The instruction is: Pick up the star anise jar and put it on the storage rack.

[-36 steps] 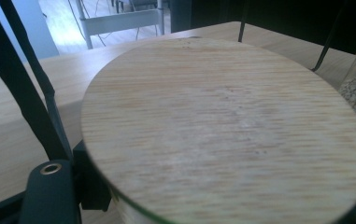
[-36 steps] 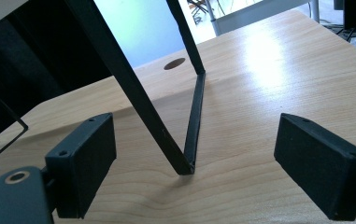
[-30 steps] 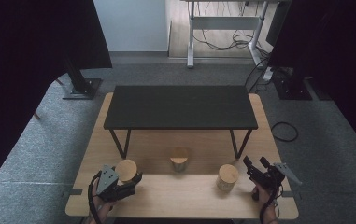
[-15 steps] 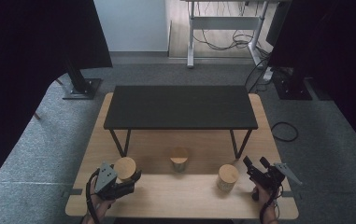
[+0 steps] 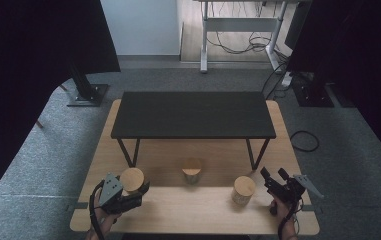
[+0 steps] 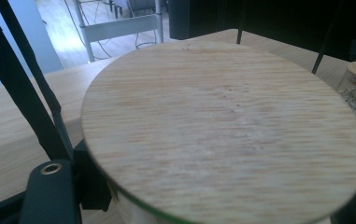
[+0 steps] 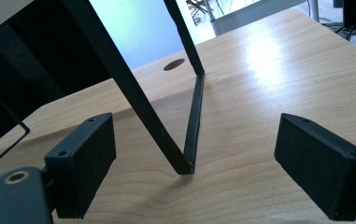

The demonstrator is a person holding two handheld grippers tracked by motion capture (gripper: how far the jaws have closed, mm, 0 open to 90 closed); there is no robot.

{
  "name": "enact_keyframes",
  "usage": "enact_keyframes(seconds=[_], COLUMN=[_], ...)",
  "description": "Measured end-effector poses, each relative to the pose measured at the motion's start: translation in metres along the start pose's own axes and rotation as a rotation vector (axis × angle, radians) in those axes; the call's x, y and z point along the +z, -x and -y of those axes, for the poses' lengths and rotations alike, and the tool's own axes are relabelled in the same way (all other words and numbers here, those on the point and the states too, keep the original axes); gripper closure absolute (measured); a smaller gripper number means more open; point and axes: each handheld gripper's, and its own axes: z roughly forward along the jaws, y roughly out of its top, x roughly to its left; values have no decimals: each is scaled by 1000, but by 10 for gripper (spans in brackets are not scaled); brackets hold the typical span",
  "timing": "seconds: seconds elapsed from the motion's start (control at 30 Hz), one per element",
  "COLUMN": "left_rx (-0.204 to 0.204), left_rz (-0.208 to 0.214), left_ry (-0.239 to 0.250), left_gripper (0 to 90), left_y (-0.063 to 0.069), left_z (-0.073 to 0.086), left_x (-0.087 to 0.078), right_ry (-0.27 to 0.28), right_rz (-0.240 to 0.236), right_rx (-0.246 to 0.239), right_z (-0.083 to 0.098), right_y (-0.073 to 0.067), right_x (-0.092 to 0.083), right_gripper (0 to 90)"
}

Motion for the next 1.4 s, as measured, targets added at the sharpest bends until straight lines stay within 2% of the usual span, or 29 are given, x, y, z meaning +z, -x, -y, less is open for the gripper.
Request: enact_keyframes(seconds=[0.63, 1.4], left_rx=[5, 31], left_rz=[2, 4], left_ry=[14, 32], left_gripper=[247, 248], left_y=[-1, -1], left_z=[-11, -26], left_x=[-4, -8], right_ry=[0, -4], right_rz=[-1, 1], right_rx=[2, 3], right_z=[0, 0], right_y=[0, 0], right_x=[0, 0], right_gripper=[120, 120])
